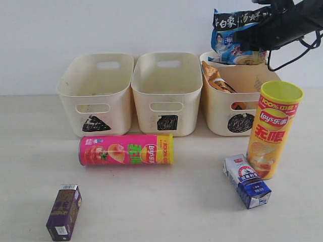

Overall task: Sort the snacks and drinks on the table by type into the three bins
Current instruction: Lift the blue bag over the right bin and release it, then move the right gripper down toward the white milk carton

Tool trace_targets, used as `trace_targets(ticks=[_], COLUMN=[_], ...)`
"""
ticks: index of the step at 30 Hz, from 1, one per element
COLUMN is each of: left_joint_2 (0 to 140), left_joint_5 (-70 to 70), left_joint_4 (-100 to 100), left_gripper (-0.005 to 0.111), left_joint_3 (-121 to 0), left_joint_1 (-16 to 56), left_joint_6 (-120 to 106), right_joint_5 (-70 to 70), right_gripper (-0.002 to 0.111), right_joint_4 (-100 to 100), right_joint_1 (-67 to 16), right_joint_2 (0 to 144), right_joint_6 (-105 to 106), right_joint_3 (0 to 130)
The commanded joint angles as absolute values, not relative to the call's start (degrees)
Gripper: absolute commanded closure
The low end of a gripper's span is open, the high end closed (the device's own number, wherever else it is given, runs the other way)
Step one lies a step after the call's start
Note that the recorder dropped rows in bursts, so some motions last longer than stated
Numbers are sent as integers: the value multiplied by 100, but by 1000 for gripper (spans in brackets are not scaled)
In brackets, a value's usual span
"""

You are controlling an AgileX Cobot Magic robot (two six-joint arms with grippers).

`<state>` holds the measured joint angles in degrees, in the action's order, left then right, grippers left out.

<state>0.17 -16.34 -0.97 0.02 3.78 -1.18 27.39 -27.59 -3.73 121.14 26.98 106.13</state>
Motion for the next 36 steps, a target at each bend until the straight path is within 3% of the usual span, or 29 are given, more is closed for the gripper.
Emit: trace_targets(ticks=[1,4,6,17,21,24,28,36], left_joint_2=[0,0,0,0,0,0,0,0], left_joint_5=[-1601,-1601,-1601,-1613,-1613,-1601,-1601,-1601], left_joint_4=[-100,-100,-100,-100,-100,-100,-100,-100], left_gripper=[102,102,102,102,102,102,102,102], left_joint_3=[0,0,0,0,0,0,0,0], left_joint_1=[359,359,359,359,359,359,359,359], left_joint_6=[-86,-86,-86,-86,-86,-86,-86,-86], right_joint_5=[2601,2613,2602,2744,3109,3496,4143,4944], right_gripper=[69,39,30,30,50,71,108,108], right_joint_4=[-2750,-2750,-2750,-2750,-2507,-2193,-1830,-332], right_joint_1=[-344,-344,-344,-344,-344,-344,-344,-402], right_joint_2=[12077,12077,12077,11992,11742,11520,11183,10498], right_joint_6=[2703,2703,2703,2729,2772,2751,2751,1482], right_joint_3=[10689,10689,10689,10689,10689,10689,10689,10689])
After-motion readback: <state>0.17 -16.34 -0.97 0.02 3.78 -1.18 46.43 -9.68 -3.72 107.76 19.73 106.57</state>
